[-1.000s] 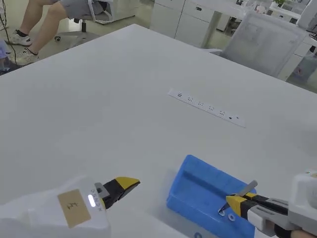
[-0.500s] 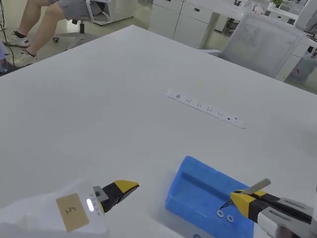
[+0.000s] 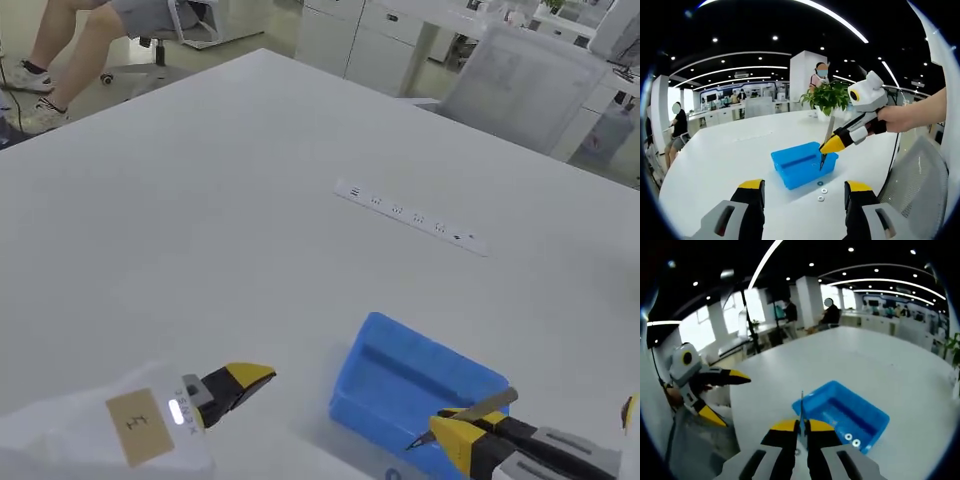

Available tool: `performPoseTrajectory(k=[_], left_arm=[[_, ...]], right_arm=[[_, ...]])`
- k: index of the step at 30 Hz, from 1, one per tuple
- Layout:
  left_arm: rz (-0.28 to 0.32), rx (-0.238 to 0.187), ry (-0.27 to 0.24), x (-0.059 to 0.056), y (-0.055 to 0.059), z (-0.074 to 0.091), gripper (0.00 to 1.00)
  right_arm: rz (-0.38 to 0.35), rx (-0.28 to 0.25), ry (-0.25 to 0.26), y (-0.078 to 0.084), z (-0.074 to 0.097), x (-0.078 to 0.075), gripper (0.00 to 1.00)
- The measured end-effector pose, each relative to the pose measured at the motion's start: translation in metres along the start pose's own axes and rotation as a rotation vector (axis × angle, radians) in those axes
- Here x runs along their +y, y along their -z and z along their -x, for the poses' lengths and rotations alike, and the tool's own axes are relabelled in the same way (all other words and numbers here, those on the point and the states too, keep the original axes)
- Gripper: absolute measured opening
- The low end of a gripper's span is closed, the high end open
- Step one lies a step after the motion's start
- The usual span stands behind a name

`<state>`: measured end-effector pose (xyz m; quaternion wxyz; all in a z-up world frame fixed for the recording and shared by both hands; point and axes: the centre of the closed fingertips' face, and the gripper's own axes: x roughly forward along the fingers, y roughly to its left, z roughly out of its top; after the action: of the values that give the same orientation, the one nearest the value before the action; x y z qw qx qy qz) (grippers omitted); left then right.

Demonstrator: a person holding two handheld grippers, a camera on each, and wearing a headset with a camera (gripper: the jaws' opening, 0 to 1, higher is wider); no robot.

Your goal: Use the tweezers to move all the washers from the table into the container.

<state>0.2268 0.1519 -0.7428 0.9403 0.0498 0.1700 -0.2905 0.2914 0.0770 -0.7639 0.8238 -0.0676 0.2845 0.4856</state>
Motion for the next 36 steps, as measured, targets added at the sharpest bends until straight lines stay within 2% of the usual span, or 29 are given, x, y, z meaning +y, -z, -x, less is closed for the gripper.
performPoseTrajectory(k=[5, 10, 14, 23, 31, 36], left_arm=[[-0.001, 0.002, -0.003, 0.001, 0.001, 0.000, 0.64], [-0.001, 0.002, -0.007, 0.001, 0.001, 0.000, 0.63], [-0.004, 0.004, -0.006, 0.001, 0.001, 0.000, 0.63], [-0.005, 0.001, -0.010, 0.002, 0.001, 0.001, 0.63], [-0.004, -0.001, -0.013, 0.002, 0.000, 0.001, 0.61], [-0.005, 0.002, -0.010, 0.002, 0.001, 0.001, 0.61]], right_arm=[[0.055, 0.060, -0.003, 0.018, -0.009, 0.003, 0.03], [0.078, 0.083, 0.013, 0.031, -0.016, 0.000, 0.03], [0.078, 0.076, 0.023, 0.032, -0.019, -0.001, 0.03], [0.132, 0.097, 0.042, 0.040, -0.023, -0.004, 0.03], [0.134, 0.112, 0.032, 0.045, -0.026, -0.003, 0.04], [0.161, 0.121, 0.034, 0.046, -0.026, -0.004, 0.04]])
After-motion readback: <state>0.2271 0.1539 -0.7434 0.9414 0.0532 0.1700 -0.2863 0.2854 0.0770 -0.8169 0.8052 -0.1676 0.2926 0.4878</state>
